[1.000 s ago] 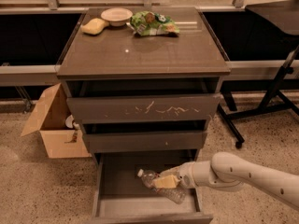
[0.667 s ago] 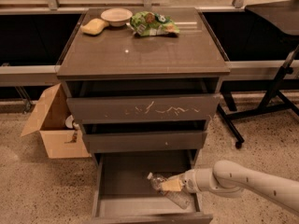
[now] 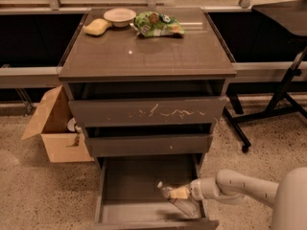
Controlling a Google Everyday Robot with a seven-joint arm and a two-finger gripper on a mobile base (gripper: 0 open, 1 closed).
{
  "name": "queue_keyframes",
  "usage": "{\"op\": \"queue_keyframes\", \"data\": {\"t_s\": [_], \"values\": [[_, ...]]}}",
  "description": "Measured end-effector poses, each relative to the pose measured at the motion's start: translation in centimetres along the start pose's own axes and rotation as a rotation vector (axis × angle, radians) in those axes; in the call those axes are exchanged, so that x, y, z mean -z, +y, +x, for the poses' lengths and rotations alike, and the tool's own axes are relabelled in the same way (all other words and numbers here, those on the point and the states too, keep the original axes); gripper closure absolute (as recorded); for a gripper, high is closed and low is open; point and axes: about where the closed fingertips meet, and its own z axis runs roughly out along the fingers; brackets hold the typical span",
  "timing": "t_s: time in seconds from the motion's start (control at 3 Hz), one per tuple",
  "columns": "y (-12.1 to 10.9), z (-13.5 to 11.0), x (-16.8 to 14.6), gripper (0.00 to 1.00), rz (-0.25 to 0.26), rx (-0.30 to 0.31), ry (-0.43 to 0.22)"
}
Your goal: Place water bottle into bottom drawer
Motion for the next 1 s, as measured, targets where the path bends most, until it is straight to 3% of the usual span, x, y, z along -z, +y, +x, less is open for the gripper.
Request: {"op": "queue_keyframes", "data": {"t_s": [0.33,1.0], "values": [[-2.8,0.3,-1.3,1.0,0.013,-0.02,-0.002],[-7.5,0.5,-3.5,0.58,0.028,-0.059,0.018]]}}
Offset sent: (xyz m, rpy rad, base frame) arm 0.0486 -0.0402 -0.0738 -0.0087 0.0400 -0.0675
